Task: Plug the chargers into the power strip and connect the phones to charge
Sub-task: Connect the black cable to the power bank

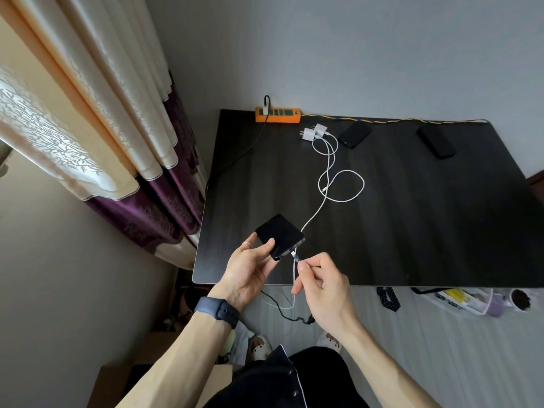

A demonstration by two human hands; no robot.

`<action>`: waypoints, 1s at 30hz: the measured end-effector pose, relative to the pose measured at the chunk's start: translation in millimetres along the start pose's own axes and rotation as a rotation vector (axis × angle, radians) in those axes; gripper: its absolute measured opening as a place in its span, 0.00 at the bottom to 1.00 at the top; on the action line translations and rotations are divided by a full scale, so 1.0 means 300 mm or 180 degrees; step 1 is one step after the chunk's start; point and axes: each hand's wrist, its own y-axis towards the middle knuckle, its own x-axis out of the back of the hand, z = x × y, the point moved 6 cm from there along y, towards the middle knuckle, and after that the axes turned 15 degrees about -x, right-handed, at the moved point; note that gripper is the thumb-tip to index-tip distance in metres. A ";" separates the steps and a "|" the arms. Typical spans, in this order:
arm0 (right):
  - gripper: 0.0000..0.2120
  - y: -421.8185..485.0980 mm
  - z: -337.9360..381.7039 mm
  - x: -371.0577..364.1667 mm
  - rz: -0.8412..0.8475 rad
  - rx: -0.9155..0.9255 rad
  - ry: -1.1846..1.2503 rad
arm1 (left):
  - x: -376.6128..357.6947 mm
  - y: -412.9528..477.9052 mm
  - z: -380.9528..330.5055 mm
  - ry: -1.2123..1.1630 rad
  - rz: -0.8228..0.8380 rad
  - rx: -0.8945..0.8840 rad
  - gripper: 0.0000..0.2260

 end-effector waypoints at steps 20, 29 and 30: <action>0.08 0.005 -0.020 0.000 0.0006 -0.0410 0.0052 | -0.016 0.000 -0.007 0.0148 0.0105 -0.0250 0.33; 0.07 0.019 -0.017 -0.012 0.0142 -0.0552 0.0090 | -0.031 0.018 -0.032 0.0252 0.0145 -0.0514 0.37; 0.07 0.020 -0.020 -0.012 0.0132 -0.0570 0.0075 | -0.031 0.018 -0.035 0.0305 0.0136 -0.0548 0.37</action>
